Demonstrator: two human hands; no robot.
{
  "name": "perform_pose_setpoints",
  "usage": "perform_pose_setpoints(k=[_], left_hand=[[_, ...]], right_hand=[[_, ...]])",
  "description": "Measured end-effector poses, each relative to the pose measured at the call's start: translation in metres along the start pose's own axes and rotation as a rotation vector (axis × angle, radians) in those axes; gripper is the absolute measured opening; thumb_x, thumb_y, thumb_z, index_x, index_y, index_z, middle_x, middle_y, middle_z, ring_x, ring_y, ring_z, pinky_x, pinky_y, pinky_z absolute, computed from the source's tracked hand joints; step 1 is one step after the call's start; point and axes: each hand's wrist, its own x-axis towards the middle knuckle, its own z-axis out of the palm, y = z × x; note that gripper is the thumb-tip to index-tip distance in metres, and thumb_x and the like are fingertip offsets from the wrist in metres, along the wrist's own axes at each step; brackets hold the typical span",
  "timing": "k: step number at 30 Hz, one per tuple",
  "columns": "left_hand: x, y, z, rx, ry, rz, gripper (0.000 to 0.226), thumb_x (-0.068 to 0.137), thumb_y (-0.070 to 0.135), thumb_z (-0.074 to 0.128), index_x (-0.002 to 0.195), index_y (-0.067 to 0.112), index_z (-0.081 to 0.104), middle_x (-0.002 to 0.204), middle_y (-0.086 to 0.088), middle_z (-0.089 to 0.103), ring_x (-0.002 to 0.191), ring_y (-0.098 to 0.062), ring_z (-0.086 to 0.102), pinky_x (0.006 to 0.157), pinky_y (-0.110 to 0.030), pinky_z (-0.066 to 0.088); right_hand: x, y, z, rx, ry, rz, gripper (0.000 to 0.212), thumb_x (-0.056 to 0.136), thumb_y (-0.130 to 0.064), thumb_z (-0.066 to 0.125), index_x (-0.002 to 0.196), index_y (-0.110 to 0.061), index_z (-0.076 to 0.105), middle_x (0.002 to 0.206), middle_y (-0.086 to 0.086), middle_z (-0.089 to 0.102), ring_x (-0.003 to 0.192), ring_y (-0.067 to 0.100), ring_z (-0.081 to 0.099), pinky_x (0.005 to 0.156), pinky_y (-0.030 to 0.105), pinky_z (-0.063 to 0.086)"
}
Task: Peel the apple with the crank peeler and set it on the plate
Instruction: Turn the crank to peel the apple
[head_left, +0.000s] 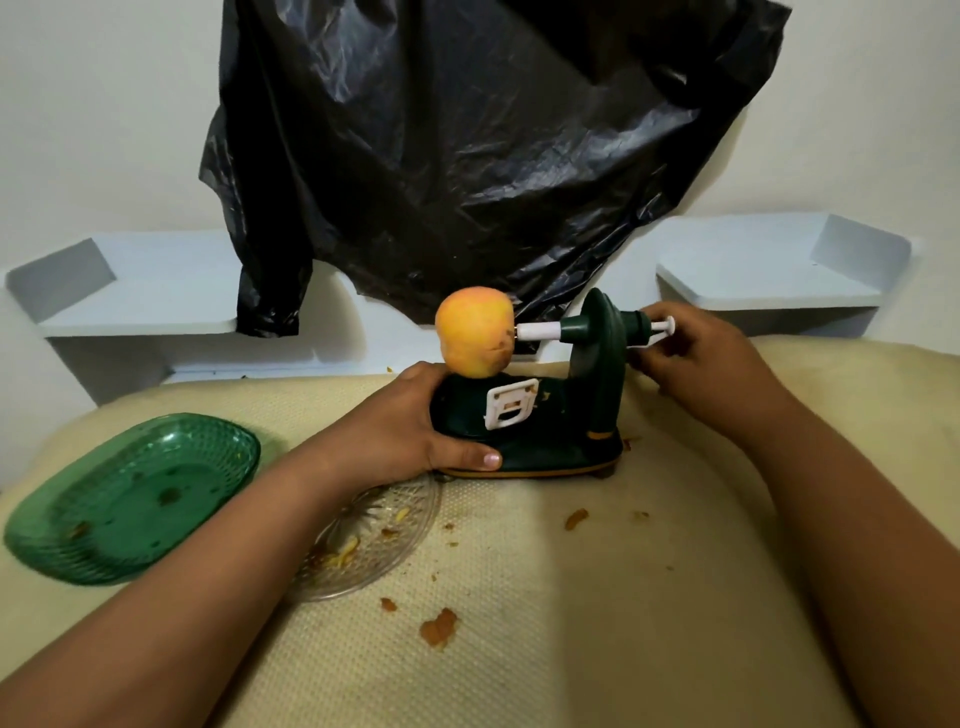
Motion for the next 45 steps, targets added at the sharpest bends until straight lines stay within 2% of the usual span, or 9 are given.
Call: perform_pose_setpoints(k=[5,9,14,19,25,34,38,42,45], left_hand=[[0.0,-0.003,0.004,0.007,0.007,-0.012,0.097,0.058,0.059,0.091,0.142,0.036,0.049,0.134,0.011,0.053,0.122,-0.007,0.055,0.105,-0.031,0.048],[-0.001,-0.002,0.003,-0.014,0.006,-0.023,0.103,0.05,0.063,0.088,0.141,0.035,0.049,0.134,0.011,0.054,0.123,-0.009,0.055,0.107,-0.034,0.048],[-0.001,-0.001,0.001,-0.014,-0.018,-0.019,0.099,0.052,0.059,0.089,0.139,0.034,0.049,0.133,0.01,0.055,0.123,-0.01,0.056,0.106,-0.036,0.049],[0.0,0.0,0.0,-0.038,-0.037,-0.012,0.099,0.058,0.052,0.094,0.143,0.034,0.047,0.136,0.009,0.055,0.125,-0.011,0.056,0.109,-0.039,0.048],[-0.001,-0.001,-0.001,-0.032,-0.053,0.003,0.108,0.05,0.065,0.086,0.145,0.034,0.045,0.14,0.007,0.053,0.128,-0.012,0.054,0.109,-0.04,0.048],[-0.004,-0.003,0.0,-0.039,-0.037,0.009,0.096,0.065,0.048,0.093,0.146,0.032,0.044,0.142,0.006,0.051,0.13,-0.014,0.052,0.111,-0.041,0.046],[-0.005,-0.003,-0.001,-0.025,-0.028,0.015,0.094,0.064,0.051,0.092,0.144,0.034,0.046,0.14,0.008,0.052,0.128,-0.013,0.052,0.109,-0.037,0.047],[-0.004,-0.002,0.0,0.011,-0.02,-0.009,0.089,0.055,0.062,0.086,0.131,0.043,0.044,0.132,0.014,0.049,0.118,-0.006,0.051,0.089,-0.014,0.042],[-0.004,0.0,0.001,0.021,-0.015,-0.019,0.096,0.052,0.066,0.084,0.135,0.042,0.044,0.129,0.014,0.048,0.115,-0.006,0.051,0.084,-0.014,0.039]], right_hand=[[-0.003,-0.002,-0.01,-0.069,-0.21,0.054,0.013,0.085,-0.018,0.074,0.091,-0.029,0.07,0.082,-0.008,0.068,0.078,0.012,0.065,0.07,0.031,0.051],[-0.003,-0.003,-0.036,0.022,-0.553,0.121,0.006,0.079,-0.03,0.079,0.079,-0.034,0.074,0.076,-0.006,0.075,0.071,0.007,0.071,0.063,0.027,0.053],[-0.008,-0.003,-0.063,0.343,-0.728,0.026,0.041,0.065,-0.054,0.086,0.087,-0.02,0.077,0.078,0.014,0.073,0.064,0.02,0.07,0.059,0.026,0.055],[-0.006,-0.004,-0.068,0.689,-0.541,-0.128,0.042,0.058,-0.038,0.094,0.086,-0.012,0.076,0.064,0.011,0.063,0.049,0.016,0.056,0.046,0.026,0.047],[0.0,-0.025,-0.042,0.981,-0.109,-0.128,0.015,0.074,-0.022,0.081,0.089,-0.02,0.079,0.073,0.002,0.069,0.06,0.012,0.056,0.048,0.02,0.04],[0.029,-0.017,-0.017,0.793,0.156,0.029,0.022,0.084,-0.029,0.073,0.106,-0.031,0.076,0.093,-0.003,0.075,0.075,0.012,0.068,0.051,0.022,0.048],[0.029,-0.007,-0.003,0.604,0.157,0.092,0.018,0.088,-0.023,0.07,0.095,-0.038,0.078,0.091,-0.008,0.077,0.074,0.007,0.071,0.054,0.024,0.053],[0.017,0.006,-0.003,0.422,-0.063,0.224,0.024,0.093,-0.014,0.064,0.085,-0.031,0.079,0.084,-0.003,0.078,0.075,0.013,0.075,0.05,0.023,0.051],[0.011,0.011,-0.012,0.374,-0.204,0.249,0.02,0.094,-0.017,0.065,0.081,-0.025,0.079,0.08,0.006,0.077,0.074,0.018,0.075,0.052,0.023,0.052]])
